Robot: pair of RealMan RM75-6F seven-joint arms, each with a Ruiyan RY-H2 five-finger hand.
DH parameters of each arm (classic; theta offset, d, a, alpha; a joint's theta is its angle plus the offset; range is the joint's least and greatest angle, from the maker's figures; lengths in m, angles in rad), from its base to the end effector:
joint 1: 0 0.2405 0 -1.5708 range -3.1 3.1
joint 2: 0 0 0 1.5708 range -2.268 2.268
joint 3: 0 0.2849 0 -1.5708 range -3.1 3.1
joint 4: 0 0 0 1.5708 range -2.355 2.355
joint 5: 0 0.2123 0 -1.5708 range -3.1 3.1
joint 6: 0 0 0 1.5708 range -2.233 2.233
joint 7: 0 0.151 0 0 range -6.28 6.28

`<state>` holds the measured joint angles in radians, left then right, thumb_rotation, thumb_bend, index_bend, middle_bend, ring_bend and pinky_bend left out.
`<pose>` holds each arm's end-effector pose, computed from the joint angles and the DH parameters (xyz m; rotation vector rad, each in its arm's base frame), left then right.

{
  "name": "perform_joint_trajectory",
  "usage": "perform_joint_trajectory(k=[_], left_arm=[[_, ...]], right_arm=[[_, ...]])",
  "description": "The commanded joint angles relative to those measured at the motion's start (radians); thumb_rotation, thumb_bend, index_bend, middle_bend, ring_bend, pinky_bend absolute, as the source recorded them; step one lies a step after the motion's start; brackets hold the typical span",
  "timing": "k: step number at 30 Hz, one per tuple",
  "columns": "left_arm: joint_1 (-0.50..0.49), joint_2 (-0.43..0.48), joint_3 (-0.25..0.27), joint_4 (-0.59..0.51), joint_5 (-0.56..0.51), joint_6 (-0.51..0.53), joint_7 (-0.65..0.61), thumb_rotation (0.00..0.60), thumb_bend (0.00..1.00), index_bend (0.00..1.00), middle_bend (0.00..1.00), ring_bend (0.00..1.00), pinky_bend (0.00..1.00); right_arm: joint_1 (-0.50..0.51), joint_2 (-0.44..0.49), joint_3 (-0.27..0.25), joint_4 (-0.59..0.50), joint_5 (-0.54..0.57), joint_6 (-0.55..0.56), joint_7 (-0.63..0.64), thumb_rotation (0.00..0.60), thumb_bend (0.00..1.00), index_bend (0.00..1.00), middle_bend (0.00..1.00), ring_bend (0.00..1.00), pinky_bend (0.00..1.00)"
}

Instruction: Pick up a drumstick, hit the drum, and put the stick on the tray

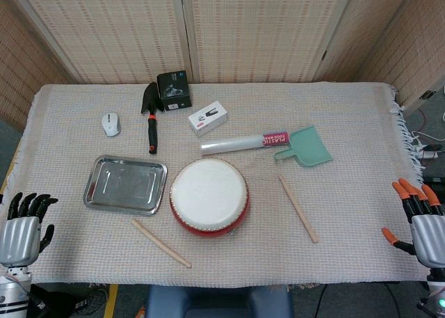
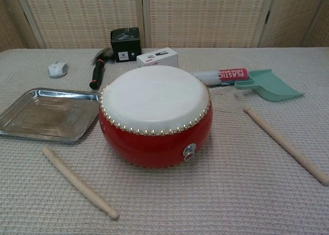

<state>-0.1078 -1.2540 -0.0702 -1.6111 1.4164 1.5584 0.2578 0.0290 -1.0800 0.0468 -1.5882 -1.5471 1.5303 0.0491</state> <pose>-0.3284 0.2004 0.1400 -1.3158 -0.7817 -0.8273 -0.3458 -0.1710 0.1885 1.3727 -0.8761 0.9063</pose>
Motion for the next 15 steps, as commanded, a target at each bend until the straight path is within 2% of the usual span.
perform_joint_trajectory(k=[1, 7, 15], left_arm=[[0.003, 0.01, 0.01, 0.004, 0.013, -0.004, -0.001, 0.6, 0.33, 0.29, 0.2, 0.13, 0.06], [-0.001, 0.038, 0.026, -0.021, 0.005, -0.057, -0.037, 0.6, 0.33, 0.29, 0.2, 0.13, 0.06], [-0.054, 0.036, 0.045, 0.021, 0.102, -0.121, -0.125, 0.6, 0.32, 0.31, 0.21, 0.13, 0.06]], right_arm=[[0.001, -0.002, -0.002, 0.001, -0.004, -0.001, 0.0, 0.6, 0.21, 0.0, 0.02, 0.0, 0.0], [0.0, -0.002, -0.01, 0.0, -0.014, -0.001, 0.0, 0.6, 0.21, 0.0, 0.02, 0.0, 0.0], [0.002, 0.003, -0.014, -0.008, -0.034, 0.007, -0.003, 0.6, 0.21, 0.0, 0.02, 0.0, 0.0]])
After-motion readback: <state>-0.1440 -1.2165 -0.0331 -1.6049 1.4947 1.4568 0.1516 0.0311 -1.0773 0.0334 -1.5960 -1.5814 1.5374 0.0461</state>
